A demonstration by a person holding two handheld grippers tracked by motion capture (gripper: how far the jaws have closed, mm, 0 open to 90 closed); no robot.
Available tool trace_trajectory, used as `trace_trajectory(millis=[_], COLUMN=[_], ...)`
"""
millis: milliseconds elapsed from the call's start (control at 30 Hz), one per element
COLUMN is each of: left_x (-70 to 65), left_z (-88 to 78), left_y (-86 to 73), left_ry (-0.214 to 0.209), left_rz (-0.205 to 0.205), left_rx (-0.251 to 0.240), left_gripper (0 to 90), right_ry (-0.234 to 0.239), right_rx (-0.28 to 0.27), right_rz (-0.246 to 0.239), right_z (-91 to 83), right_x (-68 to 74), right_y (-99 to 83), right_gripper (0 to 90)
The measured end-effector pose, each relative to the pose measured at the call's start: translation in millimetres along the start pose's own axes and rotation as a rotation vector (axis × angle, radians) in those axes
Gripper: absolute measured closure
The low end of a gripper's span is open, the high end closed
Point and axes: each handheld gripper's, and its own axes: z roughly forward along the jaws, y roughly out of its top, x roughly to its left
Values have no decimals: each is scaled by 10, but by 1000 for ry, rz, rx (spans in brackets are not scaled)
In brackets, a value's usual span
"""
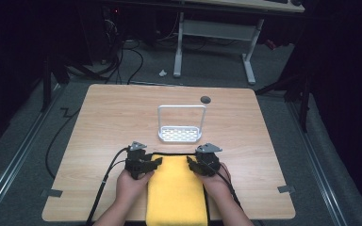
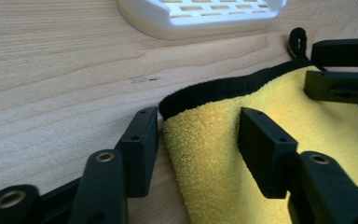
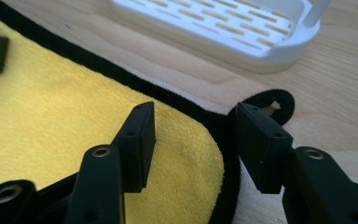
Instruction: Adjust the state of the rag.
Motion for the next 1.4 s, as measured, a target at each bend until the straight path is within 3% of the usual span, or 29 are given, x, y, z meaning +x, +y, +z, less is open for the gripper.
trace_trajectory(millis=[200,467,800,1100,1400], left_x=[7,11,-12,-110,-204], left_z=[-8,-30,-28,-121,-266], left_y=[-28,-87,-95,-62,24], left_ry=[-9,-17,-24,8,-14], left_rz=[16,30,42,83,86], left_rx=[4,-7,-16,-85,-173], left_gripper=[573,677,794,819,822], right_ry=[34,69,83,74,53], right_rx=[27,21,5,-63,-166], right_rz=[34,28,30,33,32], right_z=[17,-10,-17,-136,-363], right_x=[-29,36,59,86,90], right_y=[-22,-42,-56,-30,1], right_gripper=[494,722,788,789,788])
